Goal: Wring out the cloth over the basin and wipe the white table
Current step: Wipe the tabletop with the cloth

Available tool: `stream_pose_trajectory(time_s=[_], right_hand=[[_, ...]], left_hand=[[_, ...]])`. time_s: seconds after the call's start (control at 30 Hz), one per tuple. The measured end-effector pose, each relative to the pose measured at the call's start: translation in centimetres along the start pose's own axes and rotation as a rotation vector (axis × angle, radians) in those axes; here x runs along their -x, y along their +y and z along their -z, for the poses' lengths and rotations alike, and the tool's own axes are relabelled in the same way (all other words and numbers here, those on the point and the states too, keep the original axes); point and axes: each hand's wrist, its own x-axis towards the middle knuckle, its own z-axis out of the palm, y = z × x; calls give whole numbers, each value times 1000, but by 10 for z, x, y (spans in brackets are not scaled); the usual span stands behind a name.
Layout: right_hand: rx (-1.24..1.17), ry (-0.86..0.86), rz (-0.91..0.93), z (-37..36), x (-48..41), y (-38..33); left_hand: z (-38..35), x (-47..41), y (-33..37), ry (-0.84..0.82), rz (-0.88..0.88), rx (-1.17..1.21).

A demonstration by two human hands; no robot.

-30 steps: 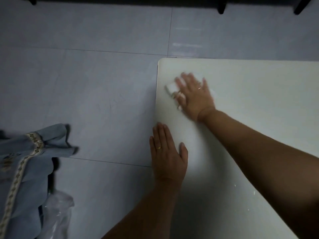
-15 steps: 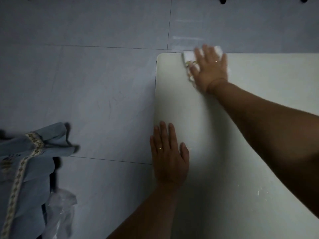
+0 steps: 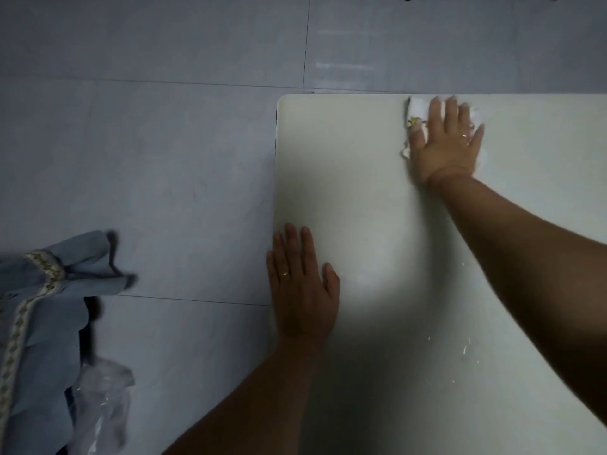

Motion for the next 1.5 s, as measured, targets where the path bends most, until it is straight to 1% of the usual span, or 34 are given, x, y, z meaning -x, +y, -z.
stream_pose_trajectory(time_s=[0.03, 0.07, 0.1, 0.17, 0.23, 0.27, 0.3, 0.33, 0.4, 0.43, 0.47, 0.5, 0.53, 0.6, 0.63, 0.67, 0.7, 0.77, 0.83, 0.9, 0.93, 0.97, 1.03, 1.1, 1.13, 1.17, 1.2, 1.27, 1.3, 1.33, 1.37, 1.4, 1.47, 1.5], right_hand=[[-21, 7, -56, -4, 9, -11], [-24, 3, -60, -9, 22, -26], [-12, -4, 1, -16, 39, -40], [20, -31, 246, -27, 75, -54], [73, -70, 490, -24, 92, -35], [97, -67, 547, -19, 89, -14], [115, -52, 529, -14, 82, 8], [110, -36, 444, -9, 74, 30], [26, -3, 161, -3, 66, 54], [-14, 15, 31, -5, 70, 51], [-34, 33, -54, -11, 81, 38], [-36, 34, -73, -17, 99, 21], [-24, 28, -12, -25, 121, 4], [33, -38, 266, -37, 166, -13], [77, -71, 404, -38, 181, -8], [102, -88, 492, -34, 185, 5], [101, -94, 502, -29, 183, 24], [85, -68, 328, -18, 172, 65], [26, -44, 57, -13, 166, 91], [-29, -34, -139, -17, 179, 80], [-31, -44, -157, -22, 195, 65], [-10, -65, -93, -28, 214, 49], [49, -112, 195, -38, 255, 26], [97, -134, 474, -35, 269, 37], [118, -128, 546, -31, 261, 53], [146, -112, 544, -28, 251, 72], [159, -90, 465, -24, 239, 92], [88, -85, 137, -15, 223, 122], [31, -59, -13, -16, 222, 123], [-8, -30, -115, -19, 228, 111], [-15, -24, -143, -24, 240, 92], [2, -39, -81, -31, 258, 71], [35, -84, 189, -44, 296, 41], [56, -101, 324, -46, 307, 41]], left_hand=[[0, 0, 0, -2, 3, -4], [1, 0, 0, -1, 3, -5], [2, 0, 0, 2, 2, -4], [3, 0, 0, -4, -3, -1], [3, 0, -1, -11, -10, -1], [2, 1, -2, -11, -10, -2], [1, 1, -2, -10, -9, -5], [1, 0, -2, -11, -9, -7], [1, 0, -1, -10, -14, -11], [1, -1, -1, -10, -16, -12], [1, -1, -1, -13, -15, -13], [1, -1, -1, -19, -11, -13], [1, 0, -1, -27, -10, -14], [4, 1, -1, -45, -23, -30], [6, 0, 0, -57, -27, -38], [8, 0, 0, -64, -25, -33], [11, 0, 1, -64, -19, -21], [17, 8, 4, -46, -36, -7], [17, 34, 9, -8, -106, 19], [13, 77, 18, -20, -175, 71], [11, 101, 23, -47, -199, 86], [9, 121, 27, -75, -211, 95], [5, 144, 31, -122, -197, 85], [1, 153, 31, -155, -181, 62], [0, 154, 30, -159, -179, 61], [-1, 154, 30, -162, -172, 65], [-2, 154, 30, -169, -167, 72], [-2, 155, 30, -179, -167, 82], [-3, 155, 31, -174, -169, 81], [-4, 155, 31, -176, -165, 83], [-5, 155, 31, -182, -160, 84], [-5, 154, 31, -180, -164, 78], [-5, 155, 30, -175, -195, 44], [-4, 156, 30, -182, -209, 35]])
